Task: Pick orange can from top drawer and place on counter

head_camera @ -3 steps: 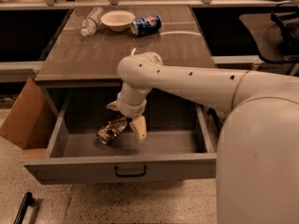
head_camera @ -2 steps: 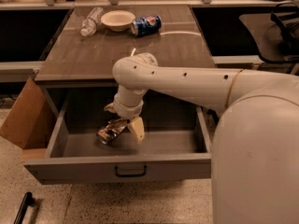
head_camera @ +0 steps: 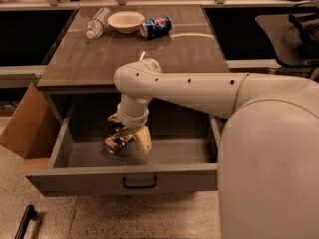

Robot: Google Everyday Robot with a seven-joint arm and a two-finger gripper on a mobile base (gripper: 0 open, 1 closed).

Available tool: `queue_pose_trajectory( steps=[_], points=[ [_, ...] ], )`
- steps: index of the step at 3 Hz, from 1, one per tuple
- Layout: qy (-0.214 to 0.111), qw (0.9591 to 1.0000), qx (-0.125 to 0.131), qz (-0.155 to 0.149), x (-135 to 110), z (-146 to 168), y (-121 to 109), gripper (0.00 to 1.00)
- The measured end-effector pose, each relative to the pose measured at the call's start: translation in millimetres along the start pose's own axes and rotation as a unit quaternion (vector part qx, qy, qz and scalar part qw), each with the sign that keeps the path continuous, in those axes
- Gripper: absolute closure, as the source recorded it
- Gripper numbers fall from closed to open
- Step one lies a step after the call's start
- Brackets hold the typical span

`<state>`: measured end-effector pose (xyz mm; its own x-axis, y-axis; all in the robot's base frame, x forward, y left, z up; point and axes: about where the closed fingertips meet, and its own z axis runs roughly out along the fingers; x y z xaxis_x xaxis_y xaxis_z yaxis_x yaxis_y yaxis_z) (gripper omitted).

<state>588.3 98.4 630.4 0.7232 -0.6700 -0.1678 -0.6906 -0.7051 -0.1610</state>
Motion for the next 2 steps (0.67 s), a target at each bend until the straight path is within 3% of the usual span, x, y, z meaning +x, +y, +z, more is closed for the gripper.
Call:
queue_pose_trajectory(
  steps=[1, 2],
  points=[
    [-0.002, 0.9999, -0.011, -0.002, -0.2, 7.9, 0.0, 0.0],
    [-0.001, 0.9998, -0.018, 0.001, 2.0, 15.5, 1.9, 0.16]
  ],
)
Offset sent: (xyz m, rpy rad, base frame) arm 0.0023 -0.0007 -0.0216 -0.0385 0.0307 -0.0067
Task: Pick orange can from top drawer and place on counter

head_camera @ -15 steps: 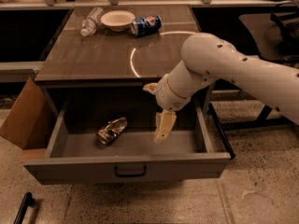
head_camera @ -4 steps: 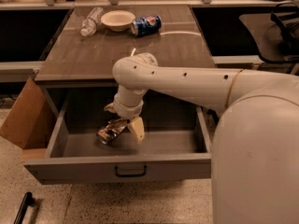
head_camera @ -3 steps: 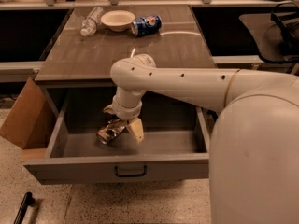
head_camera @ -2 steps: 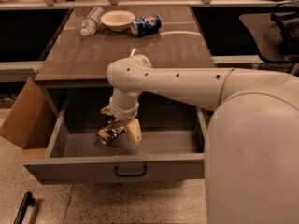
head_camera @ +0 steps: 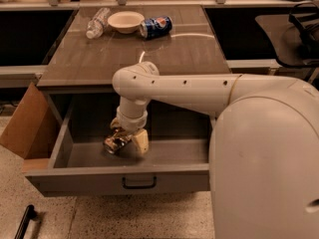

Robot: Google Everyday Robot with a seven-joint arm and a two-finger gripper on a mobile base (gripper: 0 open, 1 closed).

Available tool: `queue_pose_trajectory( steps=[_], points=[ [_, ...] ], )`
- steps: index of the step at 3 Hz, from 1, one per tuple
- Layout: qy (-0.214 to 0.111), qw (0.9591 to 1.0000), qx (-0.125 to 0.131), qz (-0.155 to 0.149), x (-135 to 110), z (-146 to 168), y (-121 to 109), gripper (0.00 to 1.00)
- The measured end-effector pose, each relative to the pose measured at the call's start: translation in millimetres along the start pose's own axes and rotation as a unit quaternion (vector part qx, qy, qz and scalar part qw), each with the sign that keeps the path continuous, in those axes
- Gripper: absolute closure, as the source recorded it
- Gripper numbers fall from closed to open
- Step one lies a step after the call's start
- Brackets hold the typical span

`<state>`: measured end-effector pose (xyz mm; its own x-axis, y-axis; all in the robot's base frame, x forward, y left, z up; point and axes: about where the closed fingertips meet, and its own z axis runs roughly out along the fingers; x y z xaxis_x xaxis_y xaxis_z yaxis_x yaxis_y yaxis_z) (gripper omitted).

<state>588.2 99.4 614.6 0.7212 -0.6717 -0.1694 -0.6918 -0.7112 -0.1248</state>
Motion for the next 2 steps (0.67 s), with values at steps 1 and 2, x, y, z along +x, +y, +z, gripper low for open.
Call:
queue_pose_trajectory(
  steps=[1, 2],
  points=[
    [0.001, 1.0, -0.006, 0.005, 2.0, 7.5, 1.6, 0.4],
    [-0.004, 0.9999, -0.002, 0.01, 1.5, 11.8, 3.3, 0.63]
  ],
)
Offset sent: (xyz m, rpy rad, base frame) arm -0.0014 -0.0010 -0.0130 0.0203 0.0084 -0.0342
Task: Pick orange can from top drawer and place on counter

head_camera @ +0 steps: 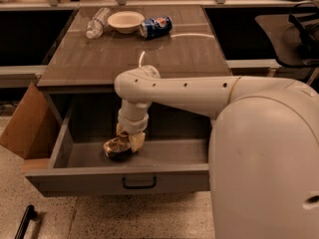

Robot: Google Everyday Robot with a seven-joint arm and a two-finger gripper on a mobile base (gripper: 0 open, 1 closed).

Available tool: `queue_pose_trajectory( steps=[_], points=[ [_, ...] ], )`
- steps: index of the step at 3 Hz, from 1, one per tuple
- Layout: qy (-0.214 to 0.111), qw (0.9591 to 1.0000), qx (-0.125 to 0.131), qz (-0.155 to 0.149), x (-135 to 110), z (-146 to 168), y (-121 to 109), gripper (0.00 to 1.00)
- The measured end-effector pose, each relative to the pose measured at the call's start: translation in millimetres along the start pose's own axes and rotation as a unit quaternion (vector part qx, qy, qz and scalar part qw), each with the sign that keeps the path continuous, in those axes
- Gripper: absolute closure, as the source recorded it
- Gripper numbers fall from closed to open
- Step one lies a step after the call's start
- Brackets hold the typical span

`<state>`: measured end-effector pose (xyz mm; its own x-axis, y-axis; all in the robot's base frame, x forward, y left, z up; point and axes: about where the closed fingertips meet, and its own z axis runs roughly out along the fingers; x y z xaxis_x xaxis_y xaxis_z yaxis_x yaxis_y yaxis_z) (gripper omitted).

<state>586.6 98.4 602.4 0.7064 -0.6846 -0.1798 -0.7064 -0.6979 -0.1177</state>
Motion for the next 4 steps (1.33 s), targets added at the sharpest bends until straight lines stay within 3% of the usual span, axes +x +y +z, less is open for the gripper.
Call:
queue_pose_trajectory(
  steps=[1, 2, 3, 4],
  points=[
    [-0.01, 0.9993, 0.033, 0.018, 3, -20, 11, 0.86],
    [-0.026, 0.9951, 0.081, 0.05, 15, -58, 34, 1.0],
    [-0.041, 0.9861, 0.119, 0.109, 37, -95, 63, 1.0],
    [-0.041, 0.9861, 0.119, 0.109, 37, -95, 63, 1.0]
  ],
)
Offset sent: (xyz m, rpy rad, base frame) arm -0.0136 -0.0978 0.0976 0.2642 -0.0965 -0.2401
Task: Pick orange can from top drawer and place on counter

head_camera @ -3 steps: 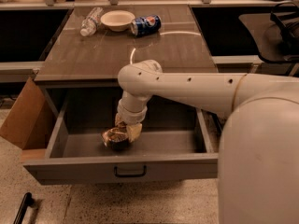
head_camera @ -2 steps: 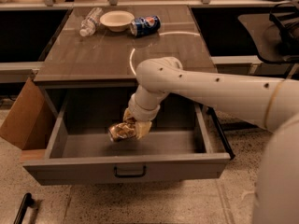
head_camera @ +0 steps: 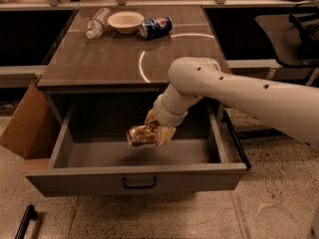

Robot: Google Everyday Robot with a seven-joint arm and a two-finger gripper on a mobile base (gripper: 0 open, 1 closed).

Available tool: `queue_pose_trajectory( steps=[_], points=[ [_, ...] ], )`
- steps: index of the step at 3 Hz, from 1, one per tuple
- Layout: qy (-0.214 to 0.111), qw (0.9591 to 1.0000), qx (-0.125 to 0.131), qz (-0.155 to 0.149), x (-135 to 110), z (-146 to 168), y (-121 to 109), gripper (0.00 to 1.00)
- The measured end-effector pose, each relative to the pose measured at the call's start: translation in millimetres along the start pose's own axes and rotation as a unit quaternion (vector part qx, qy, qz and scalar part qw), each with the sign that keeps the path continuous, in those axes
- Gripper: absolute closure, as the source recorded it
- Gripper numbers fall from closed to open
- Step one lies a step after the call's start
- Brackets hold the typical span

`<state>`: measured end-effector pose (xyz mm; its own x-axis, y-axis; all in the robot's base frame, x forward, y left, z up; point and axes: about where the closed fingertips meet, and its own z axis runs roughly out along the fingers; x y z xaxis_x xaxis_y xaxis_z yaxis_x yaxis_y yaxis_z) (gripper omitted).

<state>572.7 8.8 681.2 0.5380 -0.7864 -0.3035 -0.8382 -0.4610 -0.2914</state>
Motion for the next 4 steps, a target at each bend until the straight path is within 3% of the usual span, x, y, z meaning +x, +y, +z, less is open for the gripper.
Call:
queue_pose_trajectory(
  steps=[1, 4],
  points=[
    [0.007, 1.0, 0.001, 0.003, 4, -8, 0, 1.0],
    [0.066, 0.9958, 0.039, 0.051, 43, -130, 0, 1.0]
  ],
)
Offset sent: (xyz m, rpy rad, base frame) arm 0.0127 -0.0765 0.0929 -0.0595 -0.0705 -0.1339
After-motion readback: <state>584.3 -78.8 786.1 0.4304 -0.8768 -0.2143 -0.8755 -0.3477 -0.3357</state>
